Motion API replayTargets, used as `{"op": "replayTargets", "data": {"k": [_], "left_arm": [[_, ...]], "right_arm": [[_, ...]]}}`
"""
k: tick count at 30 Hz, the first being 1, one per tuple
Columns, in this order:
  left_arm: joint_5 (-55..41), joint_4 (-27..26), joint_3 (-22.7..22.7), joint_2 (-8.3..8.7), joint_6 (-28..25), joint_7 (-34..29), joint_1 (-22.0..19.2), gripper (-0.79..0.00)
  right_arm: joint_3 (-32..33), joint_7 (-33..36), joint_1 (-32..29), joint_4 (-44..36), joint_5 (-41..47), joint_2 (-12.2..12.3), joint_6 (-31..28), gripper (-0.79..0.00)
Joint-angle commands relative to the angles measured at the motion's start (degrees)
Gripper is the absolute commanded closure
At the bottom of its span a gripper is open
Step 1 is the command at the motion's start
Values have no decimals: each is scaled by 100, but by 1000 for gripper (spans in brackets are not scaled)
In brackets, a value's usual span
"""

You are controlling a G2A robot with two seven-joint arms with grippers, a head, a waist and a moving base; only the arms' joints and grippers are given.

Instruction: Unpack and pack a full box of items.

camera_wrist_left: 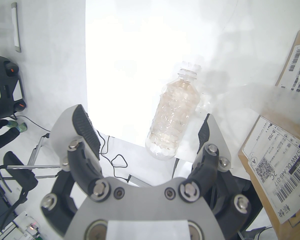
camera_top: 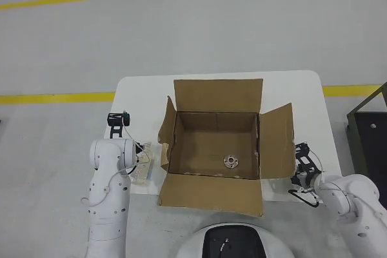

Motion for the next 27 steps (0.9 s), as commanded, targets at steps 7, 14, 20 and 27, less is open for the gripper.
{"op": "replayTargets", "data": {"k": [7, 14, 20, 27], "left_arm": [[0, 0, 0, 0, 0, 0, 0, -785], [0, 0, 0, 0, 0, 0, 0, -785], [0, 0, 0, 0, 0, 0, 0, -785], [0, 0, 0, 0, 0, 0, 0, -785]], "right_arm": [[42, 38, 17, -123, 62, 27, 94, -493], [598, 90, 37, -804, 366, 73, 461, -597], [1508, -407, 698, -1726, 428, 124, 1191, 0], [987, -410, 1861, -1992, 1069, 163, 813, 0]]}}
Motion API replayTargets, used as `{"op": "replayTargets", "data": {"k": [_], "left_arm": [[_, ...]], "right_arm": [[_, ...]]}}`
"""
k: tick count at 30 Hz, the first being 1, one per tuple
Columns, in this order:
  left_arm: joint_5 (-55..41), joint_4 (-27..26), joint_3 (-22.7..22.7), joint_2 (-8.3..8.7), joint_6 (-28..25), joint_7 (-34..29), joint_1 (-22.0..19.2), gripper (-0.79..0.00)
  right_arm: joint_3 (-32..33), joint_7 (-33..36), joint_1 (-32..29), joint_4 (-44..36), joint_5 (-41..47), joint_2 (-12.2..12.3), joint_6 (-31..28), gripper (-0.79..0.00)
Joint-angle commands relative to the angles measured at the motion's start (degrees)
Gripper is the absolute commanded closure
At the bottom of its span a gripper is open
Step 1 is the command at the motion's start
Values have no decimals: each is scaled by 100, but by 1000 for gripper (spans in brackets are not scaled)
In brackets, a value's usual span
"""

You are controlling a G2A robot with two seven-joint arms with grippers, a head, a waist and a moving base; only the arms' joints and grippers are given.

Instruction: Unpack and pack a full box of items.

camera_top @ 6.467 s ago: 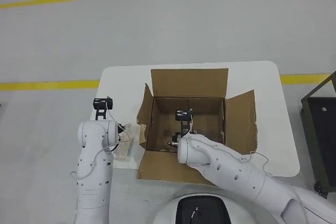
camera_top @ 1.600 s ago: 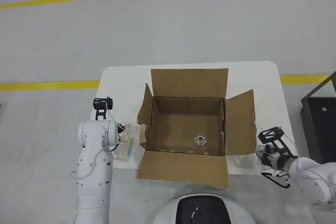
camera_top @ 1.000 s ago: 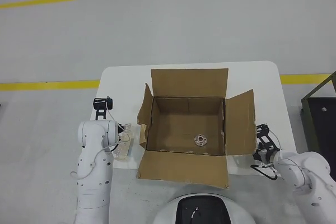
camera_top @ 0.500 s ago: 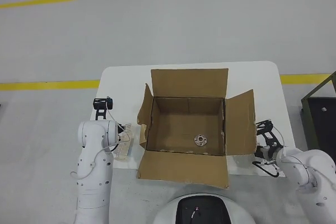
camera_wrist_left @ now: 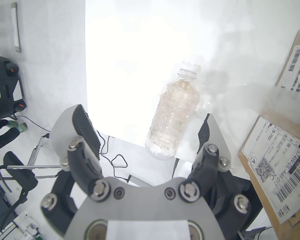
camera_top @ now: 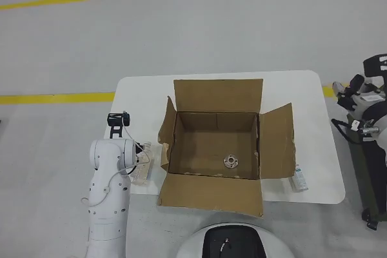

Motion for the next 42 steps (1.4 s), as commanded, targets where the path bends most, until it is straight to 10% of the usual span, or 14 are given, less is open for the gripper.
{"op": "replayTargets", "data": {"k": [1, 11, 30, 42], "left_arm": [[0, 0, 0, 0, 0, 0, 0, -785], [0, 0, 0, 0, 0, 0, 0, -785], [0, 0, 0, 0, 0, 0, 0, -785], [0, 0, 0, 0, 0, 0, 0, -785]], "right_arm": [[-354, 50, 195, -37, 203, -10, -26, 0], [-2507, 81, -309, 0, -391, -88, 175, 0], [-2742, 12, -461, 177, -646, -109, 478, 0], [-4710, 1567, 1241, 1326, -1960, -549, 2221, 0]]}}
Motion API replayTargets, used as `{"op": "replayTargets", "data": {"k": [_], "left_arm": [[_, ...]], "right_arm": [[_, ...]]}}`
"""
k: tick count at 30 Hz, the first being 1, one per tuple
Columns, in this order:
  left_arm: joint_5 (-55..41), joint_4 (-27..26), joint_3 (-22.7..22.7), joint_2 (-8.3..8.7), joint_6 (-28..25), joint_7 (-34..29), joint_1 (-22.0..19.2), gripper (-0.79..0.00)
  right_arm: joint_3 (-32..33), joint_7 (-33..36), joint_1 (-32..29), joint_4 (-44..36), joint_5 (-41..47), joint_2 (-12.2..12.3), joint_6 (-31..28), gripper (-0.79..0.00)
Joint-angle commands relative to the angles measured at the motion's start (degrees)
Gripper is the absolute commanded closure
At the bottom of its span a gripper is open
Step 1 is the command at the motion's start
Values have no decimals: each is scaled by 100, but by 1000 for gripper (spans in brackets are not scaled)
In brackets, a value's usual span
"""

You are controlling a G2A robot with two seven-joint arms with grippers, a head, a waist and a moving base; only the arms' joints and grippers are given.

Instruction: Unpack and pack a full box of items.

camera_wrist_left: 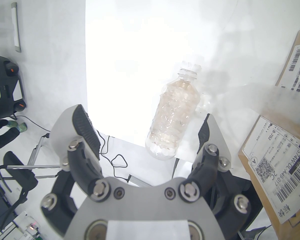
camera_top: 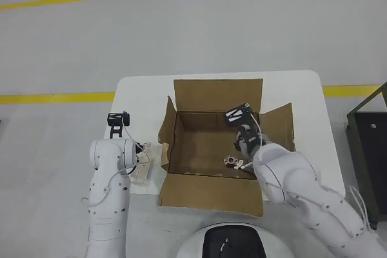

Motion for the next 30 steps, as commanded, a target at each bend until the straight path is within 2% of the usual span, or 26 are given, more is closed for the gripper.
{"op": "replayTargets", "data": {"k": [1, 5, 24, 27, 30], "left_arm": [[0, 0, 0, 0, 0, 0, 0, -785], [0, 0, 0, 0, 0, 0, 0, -785], [0, 0, 0, 0, 0, 0, 0, -785], [0, 0, 0, 0, 0, 0, 0, -785], [0, 0, 0, 0, 0, 0, 0, -785]], "right_arm": [[-328, 324, 294, 375, -137, -97, 259, 0], [-573, 357, 560, 872, 25, -282, 410, 0], [-573, 357, 560, 872, 25, -282, 410, 0], [-562, 135, 350, 920, 67, -285, 277, 0], [-568, 223, 255, 1034, 50, -306, 192, 0]]}}
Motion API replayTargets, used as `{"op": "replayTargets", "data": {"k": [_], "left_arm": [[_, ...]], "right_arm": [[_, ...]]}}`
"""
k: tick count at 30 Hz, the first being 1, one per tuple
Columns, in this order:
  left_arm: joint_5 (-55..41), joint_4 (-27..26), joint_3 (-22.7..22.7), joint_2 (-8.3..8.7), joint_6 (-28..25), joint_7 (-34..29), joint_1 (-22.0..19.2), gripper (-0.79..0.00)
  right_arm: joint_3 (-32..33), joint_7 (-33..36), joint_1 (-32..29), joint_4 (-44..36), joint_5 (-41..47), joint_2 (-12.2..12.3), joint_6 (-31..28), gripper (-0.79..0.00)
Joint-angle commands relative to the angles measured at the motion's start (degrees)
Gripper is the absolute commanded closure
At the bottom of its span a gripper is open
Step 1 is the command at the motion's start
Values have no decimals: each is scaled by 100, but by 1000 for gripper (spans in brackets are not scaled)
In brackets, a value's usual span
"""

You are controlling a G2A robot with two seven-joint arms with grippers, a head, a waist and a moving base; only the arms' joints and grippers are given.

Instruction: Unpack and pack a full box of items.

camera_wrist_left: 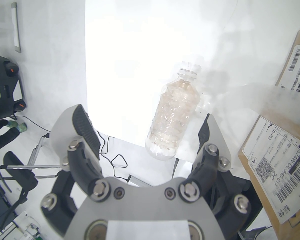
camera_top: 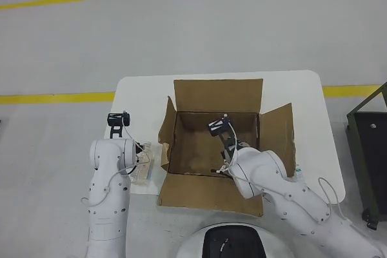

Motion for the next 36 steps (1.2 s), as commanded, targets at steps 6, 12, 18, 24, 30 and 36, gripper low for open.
{"op": "replayTargets", "data": {"k": [6, 12, 18, 24, 30, 36], "left_arm": [[0, 0, 0, 0, 0, 0, 0, -785], [0, 0, 0, 0, 0, 0, 0, -785], [0, 0, 0, 0, 0, 0, 0, -785], [0, 0, 0, 0, 0, 0, 0, -785], [0, 0, 0, 0, 0, 0, 0, -785], [0, 0, 0, 0, 0, 0, 0, -785]], "right_arm": [[44, 113, 109, 612, 228, -101, -143, -222], [-80, 490, 575, 1299, 480, -254, -348, -246], [-292, 717, 823, 1717, 560, -399, -440, -785], [-292, 706, 831, 1729, 547, -409, -418, -785], [-292, 706, 831, 1729, 547, -409, -418, -785], [-220, 469, 721, 1587, 341, -399, -554, -785]]}}
